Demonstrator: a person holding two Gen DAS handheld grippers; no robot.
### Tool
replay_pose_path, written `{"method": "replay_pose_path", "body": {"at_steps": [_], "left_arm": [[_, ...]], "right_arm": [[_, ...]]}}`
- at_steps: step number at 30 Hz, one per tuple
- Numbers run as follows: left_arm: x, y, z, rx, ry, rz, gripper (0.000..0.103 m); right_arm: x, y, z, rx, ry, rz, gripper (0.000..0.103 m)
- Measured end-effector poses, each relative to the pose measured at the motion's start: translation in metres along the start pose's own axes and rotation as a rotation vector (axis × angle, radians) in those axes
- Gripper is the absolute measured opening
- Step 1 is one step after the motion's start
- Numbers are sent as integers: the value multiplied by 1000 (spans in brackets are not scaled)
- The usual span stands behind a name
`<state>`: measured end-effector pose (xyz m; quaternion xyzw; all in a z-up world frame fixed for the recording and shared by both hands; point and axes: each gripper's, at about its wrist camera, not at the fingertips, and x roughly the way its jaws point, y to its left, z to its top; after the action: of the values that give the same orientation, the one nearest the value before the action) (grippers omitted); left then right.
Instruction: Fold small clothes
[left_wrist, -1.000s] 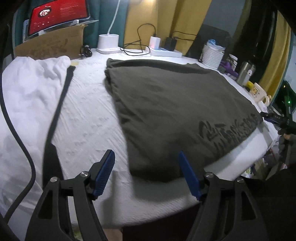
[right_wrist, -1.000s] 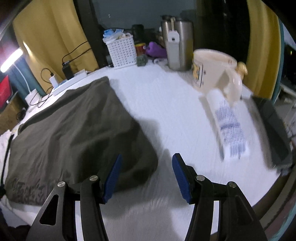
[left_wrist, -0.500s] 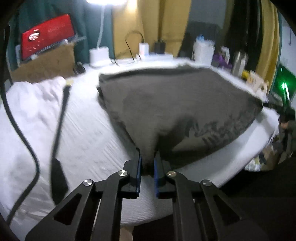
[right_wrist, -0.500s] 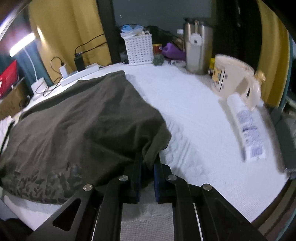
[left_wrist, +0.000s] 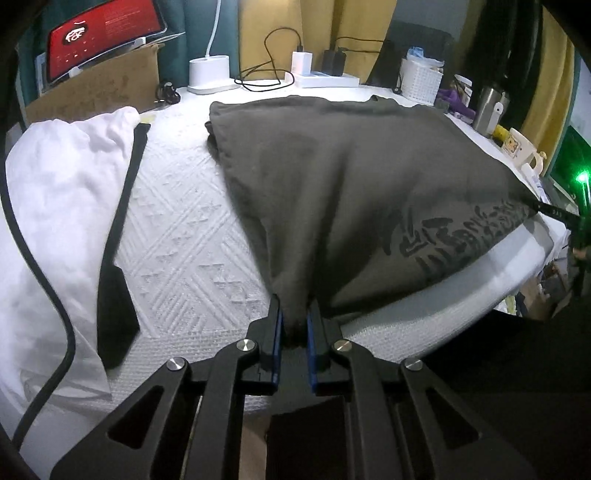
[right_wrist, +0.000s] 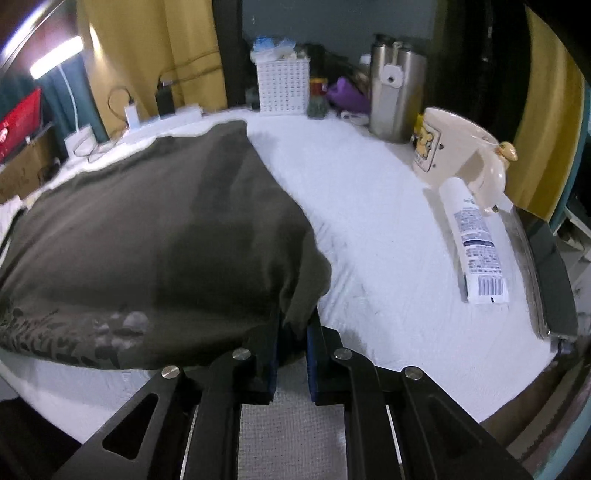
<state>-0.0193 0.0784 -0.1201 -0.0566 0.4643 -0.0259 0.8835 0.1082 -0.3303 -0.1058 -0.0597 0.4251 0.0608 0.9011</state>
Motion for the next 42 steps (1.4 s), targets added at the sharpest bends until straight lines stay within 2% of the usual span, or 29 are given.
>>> {"method": "replay_pose_path", "body": {"at_steps": [2, 3, 4, 5, 7, 14, 17, 20, 21, 22, 24, 27, 28, 30, 34, 37, 40, 42], "left_arm": [[0, -1, -1, 11, 5, 6, 11], [-1, -1, -1, 13, 6, 9, 11], [-2, -1, -1, 14, 11, 16, 12], [-3, 0, -1, 11, 18, 26, 14], [-6, 6, -1, -8, 26, 29, 16], [-16, 11, -2, -27, 43, 23, 16], [-26, 12, 0, -22, 0, 19, 16], [-40, 23, 7, -80, -75, 7, 17], [-44, 28, 10, -106, -100, -6, 22], [-45, 31, 12, -122, -114, -9, 34], [-42, 33, 19, -133, -123, -6, 44], [-28, 25, 31, -97, -111, 27, 44], [-23, 21, 36, -83, -109, 30, 44], [-15, 14, 47, -52, -112, 18, 44], [5, -13, 69, 26, -124, -26, 44], [27, -26, 79, 68, -85, -27, 44], [44, -22, 75, 43, -13, -8, 44], [47, -18, 71, 33, -5, -12, 44]], "right_arm": [[-1, -5, 0, 7, 1, -41, 39], [-1, -8, 0, 11, -2, -80, 62], [-4, -14, 0, 18, -13, -111, 70], [-6, -19, 0, 32, -18, -112, 71], [-10, -23, -1, 44, -25, -110, 71], [-38, -41, 4, 84, -93, -195, 71], [-47, -42, 10, 78, -119, -191, 71], [-48, -29, 18, 54, -147, -144, 71], [-48, -23, 21, 46, -151, -130, 71], [-45, -15, 24, 33, -156, -106, 71], [-40, -1, 28, 13, -163, -67, 71], [-28, 26, 36, -32, -164, 2, 71], [-25, 34, 37, -51, -165, 21, 61], [-16, 46, 41, -75, -149, 56, 47], [1, 62, 46, -85, -125, 91, 47], [15, 67, 48, -99, -88, 78, 47], [33, 58, 44, -101, -30, 42, 47], [35, 46, 45, -39, -15, 84, 47]]}}
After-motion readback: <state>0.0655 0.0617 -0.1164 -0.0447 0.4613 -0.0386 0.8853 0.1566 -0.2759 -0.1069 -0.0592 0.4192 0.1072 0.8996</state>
